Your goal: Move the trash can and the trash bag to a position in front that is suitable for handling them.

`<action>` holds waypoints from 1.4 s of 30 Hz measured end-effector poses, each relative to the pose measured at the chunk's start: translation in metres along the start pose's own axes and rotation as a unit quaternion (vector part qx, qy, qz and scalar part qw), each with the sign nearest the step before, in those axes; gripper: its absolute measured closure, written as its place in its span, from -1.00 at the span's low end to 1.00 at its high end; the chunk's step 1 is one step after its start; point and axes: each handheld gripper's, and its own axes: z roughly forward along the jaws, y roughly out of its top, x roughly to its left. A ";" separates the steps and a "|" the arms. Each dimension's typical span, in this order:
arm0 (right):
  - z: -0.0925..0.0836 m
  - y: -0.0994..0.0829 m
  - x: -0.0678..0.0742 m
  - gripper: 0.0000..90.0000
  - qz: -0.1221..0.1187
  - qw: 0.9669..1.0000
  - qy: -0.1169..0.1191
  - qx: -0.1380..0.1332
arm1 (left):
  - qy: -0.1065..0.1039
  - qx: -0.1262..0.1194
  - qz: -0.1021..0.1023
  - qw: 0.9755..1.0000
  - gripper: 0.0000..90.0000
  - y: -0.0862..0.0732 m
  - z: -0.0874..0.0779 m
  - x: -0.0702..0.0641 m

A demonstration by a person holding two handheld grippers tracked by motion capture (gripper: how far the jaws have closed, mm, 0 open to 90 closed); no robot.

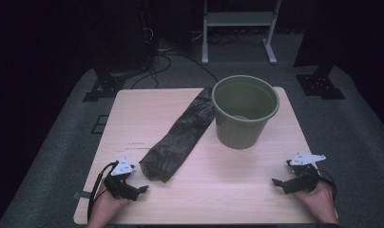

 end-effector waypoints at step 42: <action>-0.042 0.056 -0.008 -0.72 0.023 0.998 0.008 -0.058 | -0.002 0.000 0.001 1.000 -1.00 0.000 0.000 -0.001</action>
